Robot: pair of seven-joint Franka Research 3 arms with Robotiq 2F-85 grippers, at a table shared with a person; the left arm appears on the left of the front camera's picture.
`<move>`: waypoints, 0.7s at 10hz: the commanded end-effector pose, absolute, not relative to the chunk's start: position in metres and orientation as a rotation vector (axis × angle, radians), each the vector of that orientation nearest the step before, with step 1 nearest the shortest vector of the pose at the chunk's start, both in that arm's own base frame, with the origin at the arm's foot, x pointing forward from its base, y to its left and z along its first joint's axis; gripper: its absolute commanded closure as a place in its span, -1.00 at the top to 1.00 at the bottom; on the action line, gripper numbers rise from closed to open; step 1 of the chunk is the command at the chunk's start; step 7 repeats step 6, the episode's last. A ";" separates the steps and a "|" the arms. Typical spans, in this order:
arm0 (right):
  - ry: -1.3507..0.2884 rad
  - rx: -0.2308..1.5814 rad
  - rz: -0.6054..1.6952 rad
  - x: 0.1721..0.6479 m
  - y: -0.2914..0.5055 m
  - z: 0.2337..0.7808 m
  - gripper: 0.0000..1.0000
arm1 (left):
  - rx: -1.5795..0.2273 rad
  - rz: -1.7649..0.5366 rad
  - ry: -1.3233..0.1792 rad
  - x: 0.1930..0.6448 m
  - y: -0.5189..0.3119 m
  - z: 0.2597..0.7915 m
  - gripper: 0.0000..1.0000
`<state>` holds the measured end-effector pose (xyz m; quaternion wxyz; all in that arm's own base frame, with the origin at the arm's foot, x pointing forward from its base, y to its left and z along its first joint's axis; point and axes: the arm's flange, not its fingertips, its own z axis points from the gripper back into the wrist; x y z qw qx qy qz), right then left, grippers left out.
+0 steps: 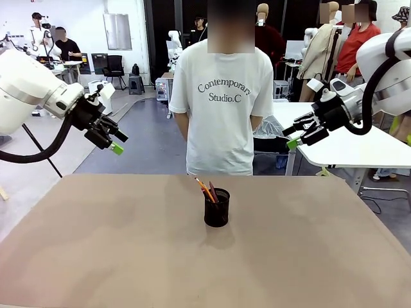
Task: Place the pens into the pen holder.
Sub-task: Pick up a writing instrument from the table and place it into the Pen holder.
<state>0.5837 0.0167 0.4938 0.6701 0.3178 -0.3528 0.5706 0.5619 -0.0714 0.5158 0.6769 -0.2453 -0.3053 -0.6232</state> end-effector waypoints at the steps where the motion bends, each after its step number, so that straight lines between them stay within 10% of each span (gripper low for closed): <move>1: -0.799 0.713 1.289 0.584 0.017 0.496 1.00 | -0.547 -1.400 -0.689 0.562 -0.071 0.517 1.00; 7: -0.799 0.713 1.289 0.584 0.017 0.496 1.00 | -0.547 -1.400 -0.689 0.562 -0.071 0.517 1.00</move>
